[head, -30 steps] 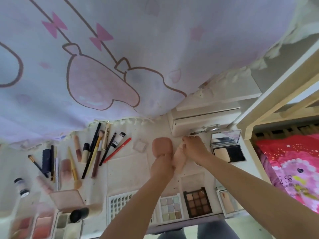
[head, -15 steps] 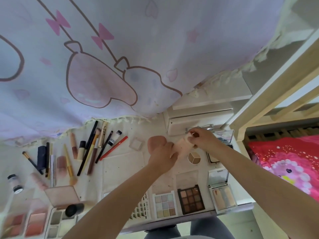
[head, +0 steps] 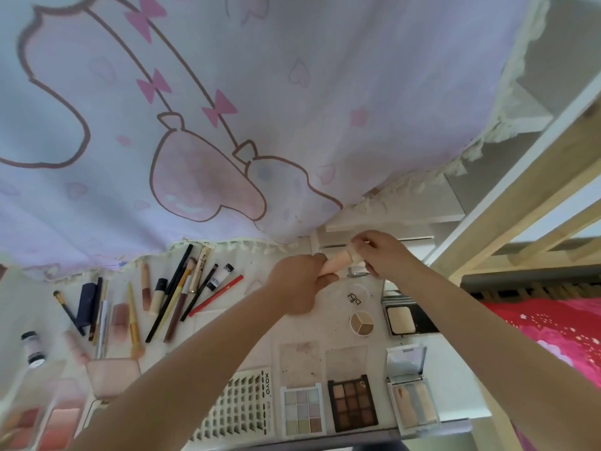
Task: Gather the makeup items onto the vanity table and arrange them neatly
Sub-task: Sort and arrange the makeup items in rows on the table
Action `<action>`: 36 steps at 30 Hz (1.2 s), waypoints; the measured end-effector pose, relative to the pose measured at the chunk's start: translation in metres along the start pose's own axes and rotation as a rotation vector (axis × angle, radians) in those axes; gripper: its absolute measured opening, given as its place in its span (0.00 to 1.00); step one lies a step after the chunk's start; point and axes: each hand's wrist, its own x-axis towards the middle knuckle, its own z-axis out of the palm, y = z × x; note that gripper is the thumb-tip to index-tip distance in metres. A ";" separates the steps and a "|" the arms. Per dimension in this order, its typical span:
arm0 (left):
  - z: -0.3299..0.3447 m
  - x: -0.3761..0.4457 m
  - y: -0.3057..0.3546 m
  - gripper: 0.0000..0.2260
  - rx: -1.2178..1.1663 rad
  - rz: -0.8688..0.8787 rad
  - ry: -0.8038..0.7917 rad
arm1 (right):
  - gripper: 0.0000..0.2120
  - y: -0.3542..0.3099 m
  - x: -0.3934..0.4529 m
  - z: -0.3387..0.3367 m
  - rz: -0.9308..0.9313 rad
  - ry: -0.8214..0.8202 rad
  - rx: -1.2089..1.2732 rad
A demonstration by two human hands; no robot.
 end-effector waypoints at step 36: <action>-0.026 -0.021 -0.011 0.07 -0.932 -0.157 -0.183 | 0.15 -0.008 0.010 -0.023 -0.306 -0.269 0.139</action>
